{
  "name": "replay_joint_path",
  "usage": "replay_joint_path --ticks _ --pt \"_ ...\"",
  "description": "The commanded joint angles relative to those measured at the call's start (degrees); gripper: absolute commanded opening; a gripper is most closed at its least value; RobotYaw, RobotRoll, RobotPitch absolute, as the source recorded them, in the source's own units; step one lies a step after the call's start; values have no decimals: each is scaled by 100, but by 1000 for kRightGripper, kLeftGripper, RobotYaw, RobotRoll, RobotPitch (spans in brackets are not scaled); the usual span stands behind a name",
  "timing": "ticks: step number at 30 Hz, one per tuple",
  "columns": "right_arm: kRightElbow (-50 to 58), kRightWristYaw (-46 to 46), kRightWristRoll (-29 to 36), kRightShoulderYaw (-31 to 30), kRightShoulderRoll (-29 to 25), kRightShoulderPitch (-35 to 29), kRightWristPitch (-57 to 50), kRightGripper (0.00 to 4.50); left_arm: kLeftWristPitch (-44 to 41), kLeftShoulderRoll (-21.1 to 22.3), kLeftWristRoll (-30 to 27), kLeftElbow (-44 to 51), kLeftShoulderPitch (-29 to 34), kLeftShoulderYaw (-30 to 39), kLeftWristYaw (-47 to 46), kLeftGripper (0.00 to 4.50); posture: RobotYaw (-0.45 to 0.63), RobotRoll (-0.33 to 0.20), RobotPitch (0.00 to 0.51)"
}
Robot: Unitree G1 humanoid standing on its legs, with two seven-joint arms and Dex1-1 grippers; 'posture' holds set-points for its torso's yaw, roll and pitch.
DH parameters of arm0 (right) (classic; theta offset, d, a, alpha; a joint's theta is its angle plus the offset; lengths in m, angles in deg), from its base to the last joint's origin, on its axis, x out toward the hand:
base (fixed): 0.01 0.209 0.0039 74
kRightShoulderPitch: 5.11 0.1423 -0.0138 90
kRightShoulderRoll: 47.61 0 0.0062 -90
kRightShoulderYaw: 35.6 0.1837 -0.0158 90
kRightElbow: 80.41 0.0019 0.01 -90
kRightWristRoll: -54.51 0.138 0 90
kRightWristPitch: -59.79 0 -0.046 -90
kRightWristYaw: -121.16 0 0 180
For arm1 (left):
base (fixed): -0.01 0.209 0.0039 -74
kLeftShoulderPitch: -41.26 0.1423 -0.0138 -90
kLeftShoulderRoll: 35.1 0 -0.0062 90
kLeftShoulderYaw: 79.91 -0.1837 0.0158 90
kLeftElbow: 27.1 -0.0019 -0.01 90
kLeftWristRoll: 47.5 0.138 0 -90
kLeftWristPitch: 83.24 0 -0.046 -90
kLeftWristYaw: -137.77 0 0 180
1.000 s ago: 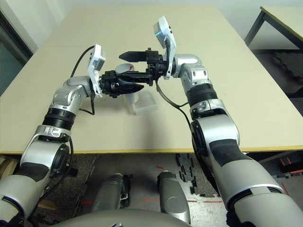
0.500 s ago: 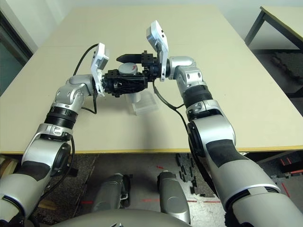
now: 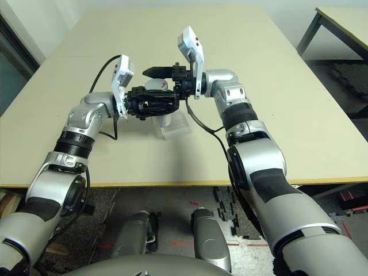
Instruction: Pour the medicine from the bottle into the box.
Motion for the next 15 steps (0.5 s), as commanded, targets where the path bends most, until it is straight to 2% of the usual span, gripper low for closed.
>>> replay_joint_path --ticks 1,15 --pt "-190 150 -46 137 -180 36 -17 4500 182 119 38 71 18 26 138 2685 -192 0 87" --pt "-582 244 -28 320 -543 15 3 4500 312 335 -26 -29 35 105 228 2685 -184 0 77"
